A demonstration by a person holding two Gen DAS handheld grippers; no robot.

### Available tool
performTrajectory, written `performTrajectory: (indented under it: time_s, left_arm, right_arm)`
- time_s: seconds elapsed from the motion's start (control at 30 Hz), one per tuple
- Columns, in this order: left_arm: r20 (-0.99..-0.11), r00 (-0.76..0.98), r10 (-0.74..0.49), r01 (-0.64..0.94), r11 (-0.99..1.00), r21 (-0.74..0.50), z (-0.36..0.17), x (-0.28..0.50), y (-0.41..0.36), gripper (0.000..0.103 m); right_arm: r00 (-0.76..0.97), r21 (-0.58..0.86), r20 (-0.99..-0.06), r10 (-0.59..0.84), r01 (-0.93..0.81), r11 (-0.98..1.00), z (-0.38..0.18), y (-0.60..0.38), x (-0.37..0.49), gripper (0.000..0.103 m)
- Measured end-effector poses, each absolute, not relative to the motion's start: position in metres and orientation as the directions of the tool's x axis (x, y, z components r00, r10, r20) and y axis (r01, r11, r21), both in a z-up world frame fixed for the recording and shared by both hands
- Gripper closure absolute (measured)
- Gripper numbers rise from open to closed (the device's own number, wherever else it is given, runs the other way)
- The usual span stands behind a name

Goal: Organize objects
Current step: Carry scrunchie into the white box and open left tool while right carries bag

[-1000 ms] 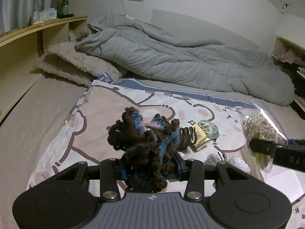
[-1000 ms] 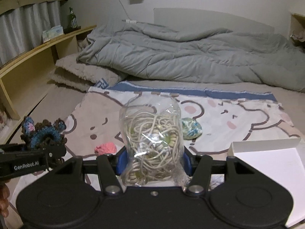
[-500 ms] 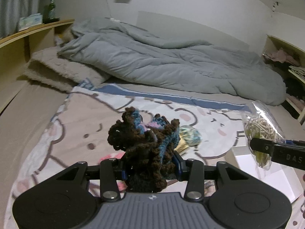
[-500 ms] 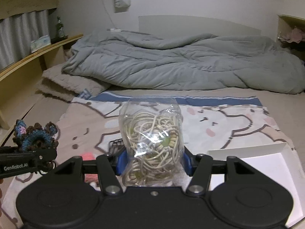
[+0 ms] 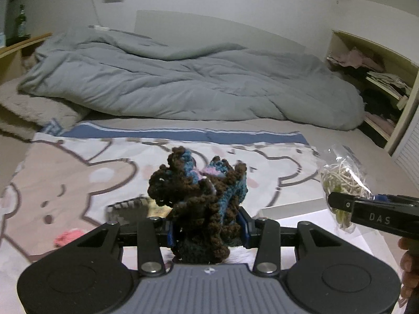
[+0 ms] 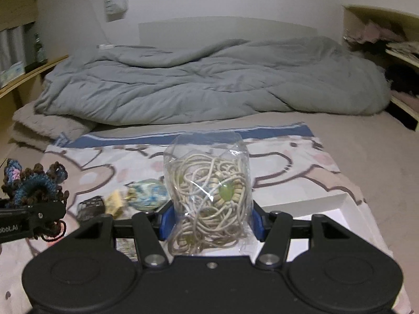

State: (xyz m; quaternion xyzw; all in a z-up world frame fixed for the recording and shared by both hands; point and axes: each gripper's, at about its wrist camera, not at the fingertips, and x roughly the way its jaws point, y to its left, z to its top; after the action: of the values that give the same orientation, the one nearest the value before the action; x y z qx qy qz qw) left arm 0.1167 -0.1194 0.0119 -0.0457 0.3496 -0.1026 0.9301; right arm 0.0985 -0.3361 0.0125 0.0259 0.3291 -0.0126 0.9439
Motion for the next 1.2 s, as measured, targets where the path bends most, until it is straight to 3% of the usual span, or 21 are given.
performTrajectory:
  time_s: [0.63,0.87,1.03,1.1,1.17,1.2]
  left_arm:
    - [-0.684,0.586,-0.434,0.290,0.901,-0.324,-0.044,0.178,-0.233,0.059]
    - [-0.719,0.507,-0.475,0.259,0.880,-0.399,-0.072,0.197,-0.252,0.059]
    - [-0.749,0.483,-0.454,0.244,0.891,-0.383,-0.085,0.207,-0.259,0.059]
    - [-0.750,0.487,-0.447,0.237,0.894,-0.379,-0.087,0.209,-0.257,0.055]
    - [-0.754,0.497,-0.430,0.218,0.903,-0.371,-0.089,0.211,-0.256,0.034]
    - [-0.758,0.496,-0.423,0.214,0.906,-0.366,-0.088,0.212,-0.255,0.031]
  right_arm:
    - [0.709,-0.027,-0.703,-0.053,0.047,0.999,-0.038,-0.411,0.133,0.045]
    - [0.657,-0.040,-0.751,-0.062,0.049,0.998,-0.065,-0.430,0.141,0.045]
    - [0.627,-0.032,-0.777,-0.049,0.039,0.999,-0.081,-0.437,0.147,0.045]
    - [0.621,-0.029,-0.783,-0.042,0.031,0.999,-0.084,-0.437,0.149,0.045]
    - [0.618,-0.021,-0.786,-0.033,0.027,0.999,-0.087,-0.437,0.152,0.045]
    - [0.617,-0.015,-0.787,-0.027,0.025,1.000,-0.088,-0.437,0.153,0.044]
